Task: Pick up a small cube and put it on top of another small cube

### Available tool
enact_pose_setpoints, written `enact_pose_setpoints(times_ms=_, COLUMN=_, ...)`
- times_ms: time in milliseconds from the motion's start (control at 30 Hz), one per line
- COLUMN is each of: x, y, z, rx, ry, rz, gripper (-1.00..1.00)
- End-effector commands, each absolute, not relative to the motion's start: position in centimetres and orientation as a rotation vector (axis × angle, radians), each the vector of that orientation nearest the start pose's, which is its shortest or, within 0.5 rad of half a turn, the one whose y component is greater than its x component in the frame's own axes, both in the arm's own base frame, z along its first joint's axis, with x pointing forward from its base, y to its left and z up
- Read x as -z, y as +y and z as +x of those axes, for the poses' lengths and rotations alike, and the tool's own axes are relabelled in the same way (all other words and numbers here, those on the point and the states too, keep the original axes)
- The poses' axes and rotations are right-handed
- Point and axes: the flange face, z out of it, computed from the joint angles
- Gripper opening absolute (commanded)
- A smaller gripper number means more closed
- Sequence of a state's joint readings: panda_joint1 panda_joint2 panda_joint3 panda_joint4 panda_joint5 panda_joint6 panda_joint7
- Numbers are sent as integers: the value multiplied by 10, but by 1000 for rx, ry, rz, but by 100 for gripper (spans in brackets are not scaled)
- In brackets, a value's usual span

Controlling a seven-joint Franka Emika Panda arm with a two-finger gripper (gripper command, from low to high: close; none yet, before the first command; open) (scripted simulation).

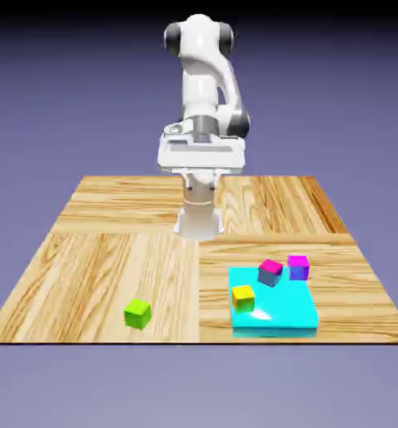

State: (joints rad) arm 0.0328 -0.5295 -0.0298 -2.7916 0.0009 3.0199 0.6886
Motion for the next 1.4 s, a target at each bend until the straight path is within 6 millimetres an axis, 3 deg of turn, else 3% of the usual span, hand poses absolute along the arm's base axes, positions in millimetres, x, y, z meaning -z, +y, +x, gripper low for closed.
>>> enact_pose_setpoints(times_ms=0, x=-441, y=-2, z=404, rx=968, ry=876, rz=-2581, gripper=0)
enact_pose_setpoints(times_ms=267, x=-364, y=-28, z=449, rx=673, ry=551, rz=-2902, gripper=0)
enact_pose_setpoints(times_ms=500, x=-291, y=-56, z=474, rx=374, ry=188, rz=-3125, gripper=0)
enact_pose_setpoints(times_ms=733, x=-227, y=-91, z=485, rx=35, ry=-236, rz=-3268, gripper=0)
enact_pose_setpoints(times_ms=933, x=-190, y=-123, z=491, rx=-272, ry=-612, rz=-3308, gripper=0)
enact_pose_setpoints(times_ms=967, x=-190, y=-123, z=491, rx=-272, ry=-612, rz=-3308, gripper=0)
enact_pose_setpoints(times_ms=1133, x=-122, y=-136, z=485, rx=-272, ry=-612, rz=-3308, gripper=0)
enact_pose_setpoints(times_ms=1167, x=-122, y=-136, z=485, rx=-272, ry=-612, rz=-3308, gripper=-100)
enact_pose_setpoints(times_ms=1200, x=-122, y=-136, z=485, rx=-272, ry=-612, rz=-3308, gripper=-100)
enact_pose_setpoints(times_ms=1367, x=-190, y=-123, z=491, rx=-272, ry=-612, rz=-3308, gripper=-100)
